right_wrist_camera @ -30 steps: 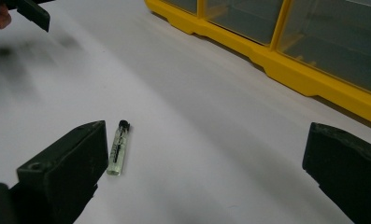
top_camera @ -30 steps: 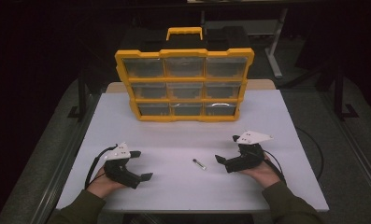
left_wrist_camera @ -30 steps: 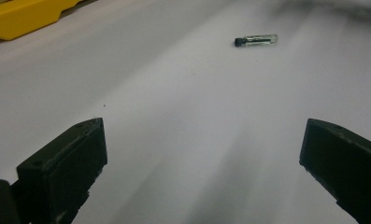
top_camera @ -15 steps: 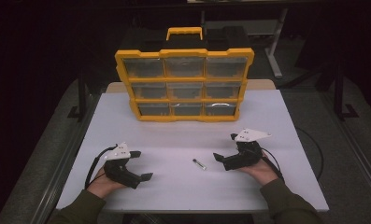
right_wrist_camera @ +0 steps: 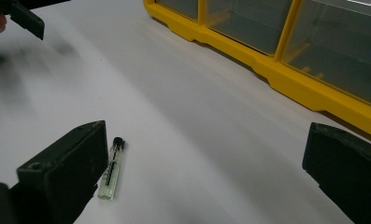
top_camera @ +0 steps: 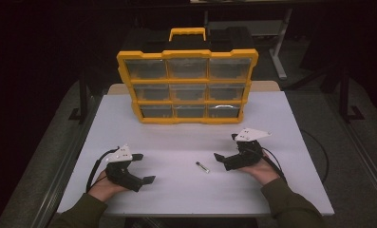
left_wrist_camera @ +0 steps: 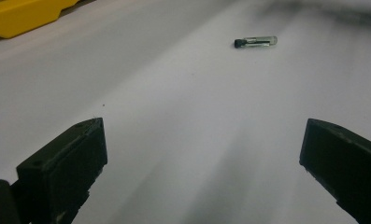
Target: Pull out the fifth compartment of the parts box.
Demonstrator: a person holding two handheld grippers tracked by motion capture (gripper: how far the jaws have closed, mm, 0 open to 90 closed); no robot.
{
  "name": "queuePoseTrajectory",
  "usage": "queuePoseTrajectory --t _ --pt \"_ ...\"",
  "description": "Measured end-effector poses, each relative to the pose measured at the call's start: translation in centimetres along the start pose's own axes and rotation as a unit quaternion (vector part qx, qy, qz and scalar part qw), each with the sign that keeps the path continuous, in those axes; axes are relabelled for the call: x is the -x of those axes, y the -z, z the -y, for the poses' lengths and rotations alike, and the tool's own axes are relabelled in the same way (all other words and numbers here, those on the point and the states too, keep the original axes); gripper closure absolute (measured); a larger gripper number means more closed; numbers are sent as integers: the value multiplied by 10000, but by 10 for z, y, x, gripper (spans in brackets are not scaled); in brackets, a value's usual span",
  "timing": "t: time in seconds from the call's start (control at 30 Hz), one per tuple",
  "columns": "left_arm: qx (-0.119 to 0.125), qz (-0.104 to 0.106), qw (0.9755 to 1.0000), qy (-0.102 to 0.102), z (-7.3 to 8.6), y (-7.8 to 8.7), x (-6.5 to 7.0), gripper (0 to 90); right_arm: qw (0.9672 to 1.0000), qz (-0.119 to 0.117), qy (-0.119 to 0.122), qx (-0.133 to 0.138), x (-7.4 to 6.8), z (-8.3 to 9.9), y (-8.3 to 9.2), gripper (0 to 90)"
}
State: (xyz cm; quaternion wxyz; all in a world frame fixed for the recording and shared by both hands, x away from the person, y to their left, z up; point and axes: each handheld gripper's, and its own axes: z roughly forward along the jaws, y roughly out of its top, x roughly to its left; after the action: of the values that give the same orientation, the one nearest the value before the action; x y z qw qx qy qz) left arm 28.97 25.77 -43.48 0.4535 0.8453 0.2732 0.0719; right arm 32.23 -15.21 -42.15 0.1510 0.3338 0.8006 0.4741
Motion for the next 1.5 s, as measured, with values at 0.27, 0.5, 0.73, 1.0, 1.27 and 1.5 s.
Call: queuePoseTrajectory --t 0.27,0.5,0.73,1.0,1.27,1.5 --pt "6 12 10000 -28 0 -1 2 22 10000 -20 7 43 2 -1 -4 0" --pt "-14 -29 10000 -2 0 -1 2 11 10000 -53 -2 46 4 -5 -6 0" --pt "-4 -3 10000 33 0 -1 2 0 10000 -56 32 53 5 -9 -9 0" --pt "-44 12 10000 69 0 -2 1 0 9999 -92 19 37 6 -10 -13 0" --pt "-53 25 10000 63 0 -3 2 0 9999 -104 13 46 7 -14 -16 0" --pt "-65 34 10000 28 1 -3 2 0 9999 -104 -1 46 8 -17 -21 0"
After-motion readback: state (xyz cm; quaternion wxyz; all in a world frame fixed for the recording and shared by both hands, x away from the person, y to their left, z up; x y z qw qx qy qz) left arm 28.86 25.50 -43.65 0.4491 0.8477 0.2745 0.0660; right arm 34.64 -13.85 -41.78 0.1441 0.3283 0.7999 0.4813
